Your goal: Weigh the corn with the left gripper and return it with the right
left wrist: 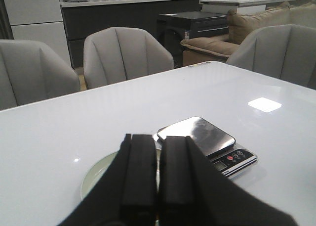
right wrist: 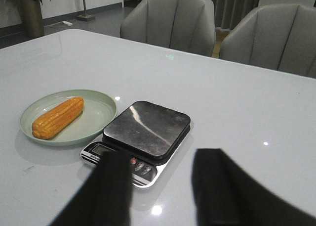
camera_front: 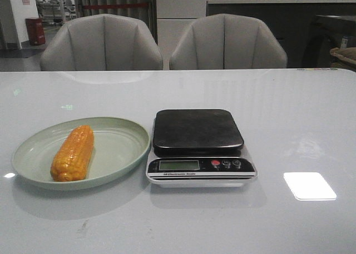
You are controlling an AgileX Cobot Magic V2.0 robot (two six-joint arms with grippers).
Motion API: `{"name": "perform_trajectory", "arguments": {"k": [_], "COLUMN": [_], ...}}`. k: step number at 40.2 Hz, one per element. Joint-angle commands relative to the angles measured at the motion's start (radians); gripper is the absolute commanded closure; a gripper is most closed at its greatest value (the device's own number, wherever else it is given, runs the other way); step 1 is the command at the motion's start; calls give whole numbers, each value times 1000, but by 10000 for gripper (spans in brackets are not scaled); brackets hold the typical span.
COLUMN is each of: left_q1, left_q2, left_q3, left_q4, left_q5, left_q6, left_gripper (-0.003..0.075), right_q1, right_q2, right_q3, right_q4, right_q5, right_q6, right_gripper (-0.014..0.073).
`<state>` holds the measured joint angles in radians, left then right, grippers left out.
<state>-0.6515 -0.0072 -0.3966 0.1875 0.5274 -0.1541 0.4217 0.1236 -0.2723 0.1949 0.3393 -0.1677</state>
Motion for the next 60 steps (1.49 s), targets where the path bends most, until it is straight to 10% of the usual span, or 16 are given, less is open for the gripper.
{"name": "perform_trajectory", "arguments": {"k": [1,29,53,60], "left_q1": [2,17,713,734], "left_q2": [2,-3,-20,-20], "left_q3": [-23,53,404,404], "left_q4": [4,6,-46,-30], "left_q5": [-79,-81,-624,-626], "left_q6": [-5,-5,-7,-7], "left_gripper": [606,606,606,606], "right_q1": [-8,-8,-8,-8], "right_q2": [11,11,11,11], "right_q3": [-26,-26,-26,-26], "right_q4": [1,2,2,2], "right_q5": [-93,-92,-91,-91], "right_q6": [-9,-9,-9,-9], "right_gripper": [477,395,395,395]}}
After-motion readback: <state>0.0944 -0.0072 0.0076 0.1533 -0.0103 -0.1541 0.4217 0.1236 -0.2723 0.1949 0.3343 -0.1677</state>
